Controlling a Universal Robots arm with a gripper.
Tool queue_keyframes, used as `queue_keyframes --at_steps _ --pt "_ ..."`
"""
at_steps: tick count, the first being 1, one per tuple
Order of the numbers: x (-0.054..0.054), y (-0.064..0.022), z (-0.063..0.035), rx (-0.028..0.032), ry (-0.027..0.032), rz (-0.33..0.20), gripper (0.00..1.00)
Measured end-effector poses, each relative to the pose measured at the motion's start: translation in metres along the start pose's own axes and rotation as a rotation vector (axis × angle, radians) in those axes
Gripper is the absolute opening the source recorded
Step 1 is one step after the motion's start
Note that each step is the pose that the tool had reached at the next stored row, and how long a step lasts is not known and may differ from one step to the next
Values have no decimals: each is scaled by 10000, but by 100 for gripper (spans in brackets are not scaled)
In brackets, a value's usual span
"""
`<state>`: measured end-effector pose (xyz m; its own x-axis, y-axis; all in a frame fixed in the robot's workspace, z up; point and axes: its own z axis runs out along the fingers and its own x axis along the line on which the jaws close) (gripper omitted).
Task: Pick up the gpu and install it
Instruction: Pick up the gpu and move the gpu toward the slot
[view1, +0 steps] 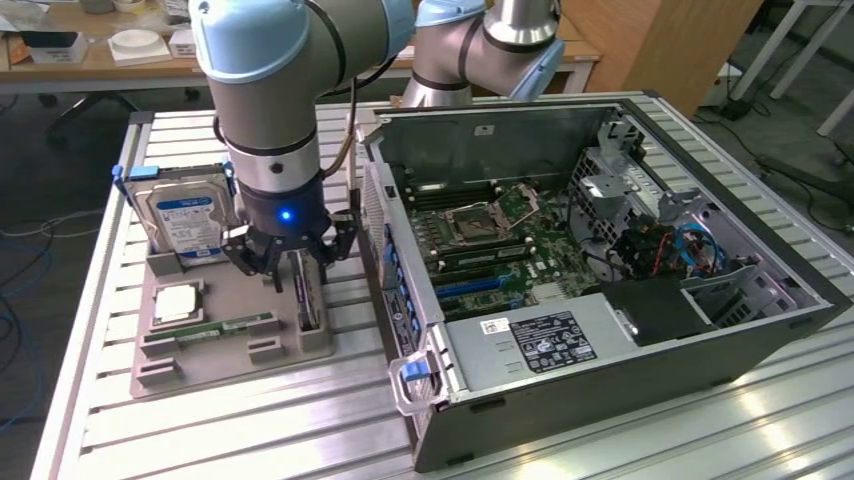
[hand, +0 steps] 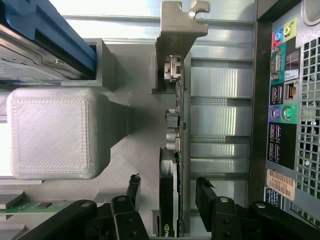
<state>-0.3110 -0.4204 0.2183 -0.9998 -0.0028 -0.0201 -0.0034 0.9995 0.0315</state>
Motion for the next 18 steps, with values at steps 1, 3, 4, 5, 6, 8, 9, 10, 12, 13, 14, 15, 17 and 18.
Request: queue_keyframes --at_steps 1,3,4,5,6,8,9,10,12,13,14,15,17,18 --pt "0 0 0 0 0 0 56" --pt "0 0 0 0 1 0 56" --pt "0 0 0 0 0 0 55" --pt "0 0 0 0 0 0 55" --pt "0 0 0 0 0 0 48" --pt "0 0 0 0 0 0 48" --pt "0 0 0 0 0 0 48" --pt "0 0 0 0 0 0 48" --pt "0 0 0 0 0 0 48" --pt "0 0 0 0 0 0 48" --pt "0 0 0 0 -1 0 48" --pt "0 0 0 0 0 0 48" --pt "0 0 0 0 0 0 47" --pt "0 0 0 0 0 0 39"
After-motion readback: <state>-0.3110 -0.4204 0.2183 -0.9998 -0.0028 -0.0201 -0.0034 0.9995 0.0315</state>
